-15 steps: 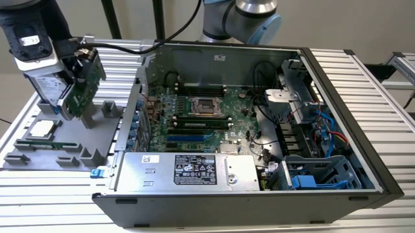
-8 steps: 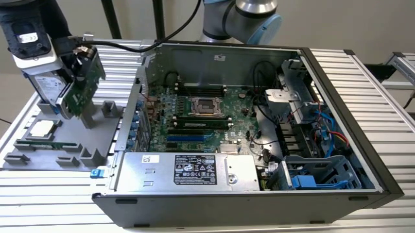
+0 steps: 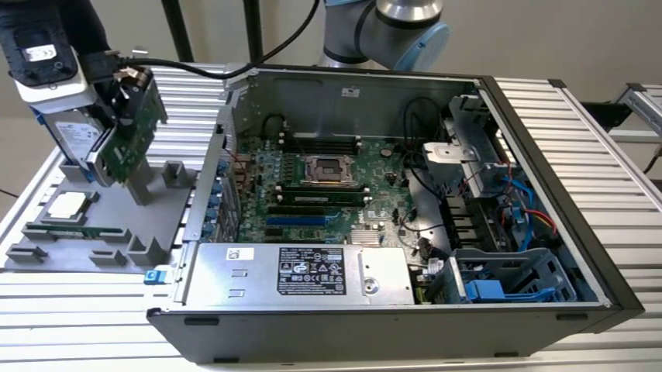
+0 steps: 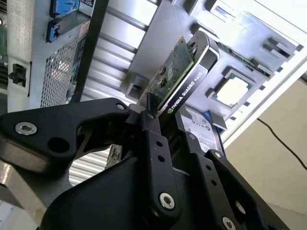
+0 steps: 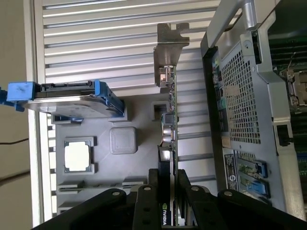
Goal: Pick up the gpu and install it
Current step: 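Pick up the gpu and move the gpu toward the slot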
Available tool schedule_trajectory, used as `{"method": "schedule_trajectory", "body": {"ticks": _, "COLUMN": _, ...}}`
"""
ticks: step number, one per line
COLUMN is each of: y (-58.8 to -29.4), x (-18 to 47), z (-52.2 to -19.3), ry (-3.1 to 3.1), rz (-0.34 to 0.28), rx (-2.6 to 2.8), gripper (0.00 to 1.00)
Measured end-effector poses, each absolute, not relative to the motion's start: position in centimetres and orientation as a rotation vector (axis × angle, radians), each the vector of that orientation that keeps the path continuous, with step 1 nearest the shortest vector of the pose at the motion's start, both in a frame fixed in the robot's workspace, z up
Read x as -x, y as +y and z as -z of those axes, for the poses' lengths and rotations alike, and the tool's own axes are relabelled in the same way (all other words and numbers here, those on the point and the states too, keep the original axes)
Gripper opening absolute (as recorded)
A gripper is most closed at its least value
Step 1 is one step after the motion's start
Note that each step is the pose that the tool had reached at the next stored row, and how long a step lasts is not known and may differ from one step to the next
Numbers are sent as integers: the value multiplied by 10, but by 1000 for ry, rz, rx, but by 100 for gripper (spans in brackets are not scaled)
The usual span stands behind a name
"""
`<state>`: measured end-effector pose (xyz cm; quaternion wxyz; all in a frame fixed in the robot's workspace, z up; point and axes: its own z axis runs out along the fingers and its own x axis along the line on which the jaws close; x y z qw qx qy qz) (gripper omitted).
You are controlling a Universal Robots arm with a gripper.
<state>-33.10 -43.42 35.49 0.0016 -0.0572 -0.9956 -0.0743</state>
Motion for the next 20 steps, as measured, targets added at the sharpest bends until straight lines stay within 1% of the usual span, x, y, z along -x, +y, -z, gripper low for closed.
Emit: {"method": "schedule_trajectory", "body": {"ticks": 20, "y": -434, "x": 331, "z": -368, "ry": -3125, "rz": 233, "rx": 180, "gripper": 0}}
